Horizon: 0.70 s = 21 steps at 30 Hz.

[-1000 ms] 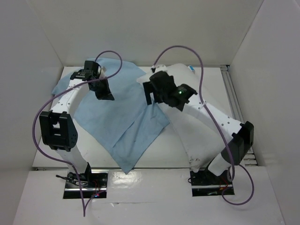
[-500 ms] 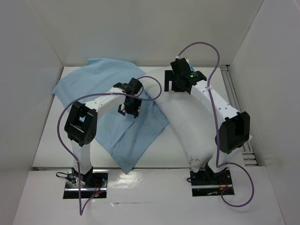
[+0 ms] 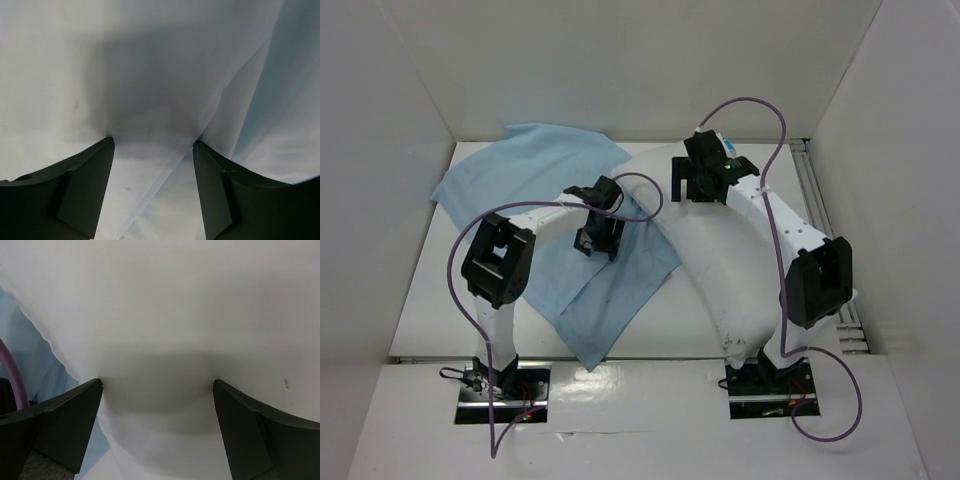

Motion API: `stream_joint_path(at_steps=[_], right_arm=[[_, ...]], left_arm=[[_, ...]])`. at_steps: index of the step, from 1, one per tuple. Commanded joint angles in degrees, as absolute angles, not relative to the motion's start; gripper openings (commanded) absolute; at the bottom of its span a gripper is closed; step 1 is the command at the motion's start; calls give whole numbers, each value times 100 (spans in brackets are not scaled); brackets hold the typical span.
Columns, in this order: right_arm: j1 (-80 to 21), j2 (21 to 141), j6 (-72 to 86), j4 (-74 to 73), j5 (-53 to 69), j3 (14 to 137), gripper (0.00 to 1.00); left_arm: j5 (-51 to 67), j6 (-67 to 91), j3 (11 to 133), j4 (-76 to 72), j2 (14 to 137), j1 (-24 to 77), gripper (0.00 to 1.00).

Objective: Put the pillow into the pillowcase

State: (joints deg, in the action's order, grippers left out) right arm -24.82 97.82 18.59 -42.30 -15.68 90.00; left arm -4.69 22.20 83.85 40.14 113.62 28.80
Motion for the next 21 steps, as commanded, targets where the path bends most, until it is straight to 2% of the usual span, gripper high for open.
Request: stream_joint_path(at_steps=[1,5,8,12,13,14,17,21], right_arm=[[-2452,9527,1881,-4307,-1521,8798,99],[-2399,9527,1881,-4254,-1468,8675,99],[-2399,9527,1881,-4254,-1468,8675,99],[-2399,9475,1881,-4254,-1468,8622,99],[-2399,9475,1881,-4254,-1468,8622,99],[-2399,9475,1881,-4254,-1468,8674,99],[-2399,9475,1767,-4254,-1468,8675,99],[-2399,9475,1583,-4368,-1502,8798,99]], left_arm=[[-1,2048,8122,3937,10996,2953,77],[-219,2048,7946,3937,10995,3006,72],[-290,2048,7945,3937,10995,3067,72],[-825,2153,7998,4008,11056,3067,61],[-931,2232,7998,4008,11057,3067,56],[-1019,2232,8068,4008,11057,3067,47],[-1370,2451,8182,4069,11109,3067,32],[-1494,2522,8410,4122,11109,3015,0]])
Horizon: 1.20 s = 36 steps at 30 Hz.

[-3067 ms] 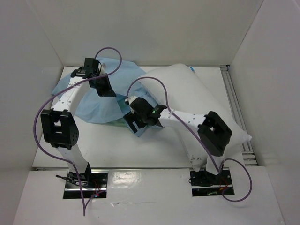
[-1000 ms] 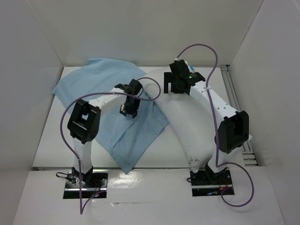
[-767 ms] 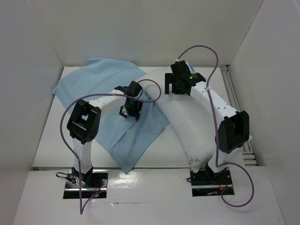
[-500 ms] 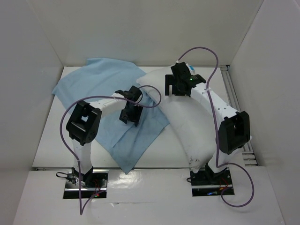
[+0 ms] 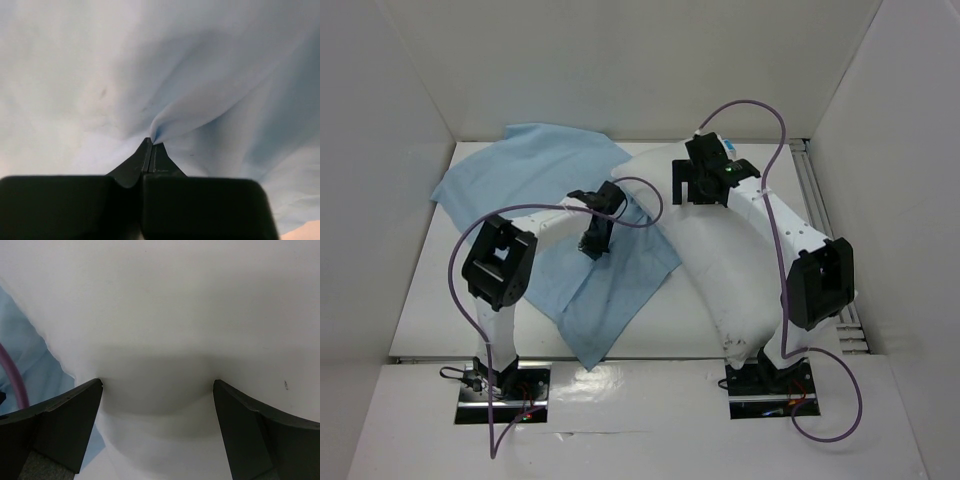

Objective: Put the pillow into the pillowcase

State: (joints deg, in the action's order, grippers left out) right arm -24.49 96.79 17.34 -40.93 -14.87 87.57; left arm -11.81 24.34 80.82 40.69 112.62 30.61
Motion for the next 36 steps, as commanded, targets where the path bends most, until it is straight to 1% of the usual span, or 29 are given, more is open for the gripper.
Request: stream_joint_path(at_steps=[1,6,10,15,16,17,18,19,21,24,25,27,28,31,32,36], right_arm=[[-2399,9475,1582,-4368,-1503,8954,100],[-2399,9606,1582,-4579,-1591,9360,100],[-2540,9983,1582,-4474,-1450,9729,100],[-2610,10694,1723,-3764,-1318,9669,100],[-2610,10783,1801,-3675,-1388,9581,94],[-2610,10854,1802,-3569,-1389,9519,75],[-2549,10907,1871,-3473,-1502,9458,41],[-2497,10907,1924,-3419,-1503,9457,0],[-2356,10733,1838,-3367,-1301,9457,0],[-1997,9987,1522,-3226,-258,9379,0],[-1934,9549,1407,-3156,163,9300,0],[-1829,9160,1092,-3348,508,9299,0],[-1767,8810,985,-3549,840,9160,0],[-1767,8281,669,-3814,1334,8852,0],[-1767,7923,572,-3875,1806,8572,0],[-1767,7208,124,-4297,2968,7902,0]], left_arm=[[-1494,2522,8463,4122,11109,3015,0],[-986,2522,8613,4324,10838,2831,0],[-194,2470,8823,4403,10521,2628,0],[-132,2417,8895,4622,10415,2444,0],[-132,2417,8895,4623,10345,2443,0],[-36,2417,8895,4623,10345,2391,0],[34,2417,8895,4623,10275,2330,0],[96,2417,8895,4623,10274,2329,0],[324,2417,8964,4623,10161,2268,0],[570,2417,9070,4623,10160,2127,0],[632,2417,9070,4684,10160,1970,0],[869,2469,9123,4737,10160,1829,0],[948,2522,9123,4737,10160,1689,0],[1213,2627,9123,4685,10160,1477,0],[1317,2628,9123,4685,10212,1363,0],[1678,2733,9263,4623,10335,1099,0]])
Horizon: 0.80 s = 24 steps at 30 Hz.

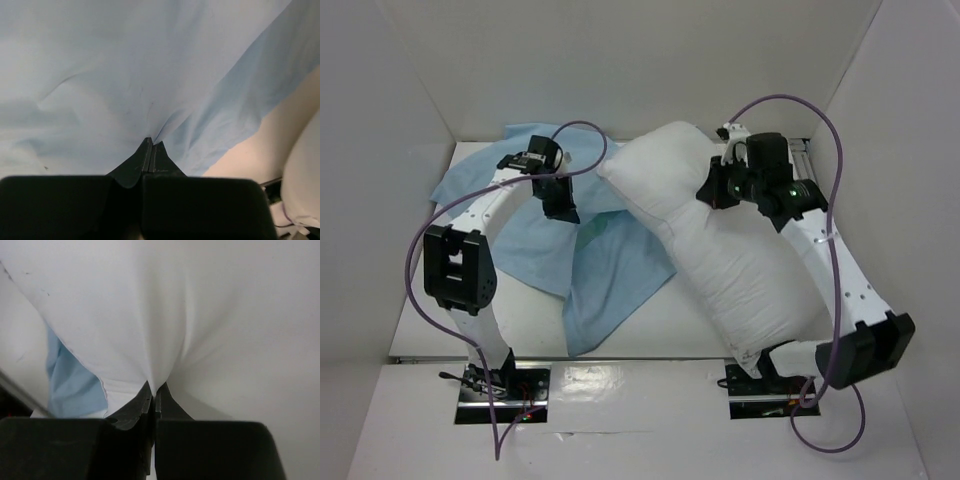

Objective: Put the pillow into the pillowcase

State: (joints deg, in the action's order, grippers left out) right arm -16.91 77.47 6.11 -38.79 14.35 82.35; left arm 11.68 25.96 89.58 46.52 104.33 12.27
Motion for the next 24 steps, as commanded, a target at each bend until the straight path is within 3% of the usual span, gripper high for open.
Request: stream_joint_path(at_steps=[1,6,13,24], right_arm=[[-1836,7103,-86,-4420,3232,7832,0],[-1898,6408,-377,-5017,4277,7559,0],[-2670,6346,-370,-5353,4482,7138,0],[-4859,6609,993,-4781,3130,6038,0]], left_arm=[[1914,2794,9351,4623,10388,1046,0],[2276,2848,9834,4553,10810,686,0],[3032,3032,10590,4474,11487,202,0],[3243,3155,9714,4070,10548,-264,0]])
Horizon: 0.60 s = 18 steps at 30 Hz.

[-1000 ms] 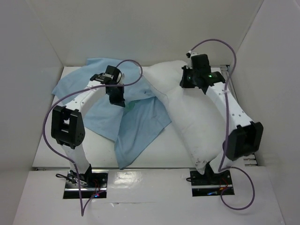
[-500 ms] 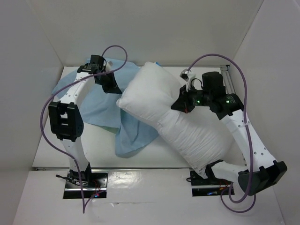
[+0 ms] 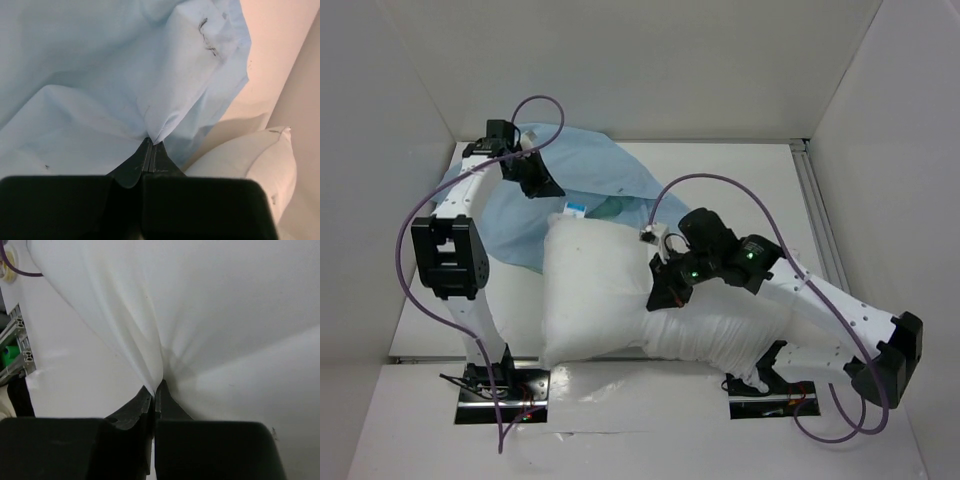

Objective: Put the pillow into the pillowcase

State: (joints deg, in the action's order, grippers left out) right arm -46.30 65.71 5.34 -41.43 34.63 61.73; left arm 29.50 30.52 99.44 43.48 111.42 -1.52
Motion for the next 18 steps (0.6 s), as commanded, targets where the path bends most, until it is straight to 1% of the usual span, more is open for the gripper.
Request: stream_joint_path(at_steps=[1,6,11,18], right_arm=[[-4913,6731,1071,-4781,2920,5986,0],[-4800,7136,1203,-5027,1917,6135,0],[-4211,7567,1256,-5027,1846,6442,0],[-3578,7690,1213,-5220,2029,6864,0]], left_arm=[[3313,3207,9634,3991,10451,-325,0],[3384,3155,9387,3920,9941,-387,0],[3463,3155,8781,3647,9161,-439,0],[3261,2830,8411,3797,8658,-545,0]])
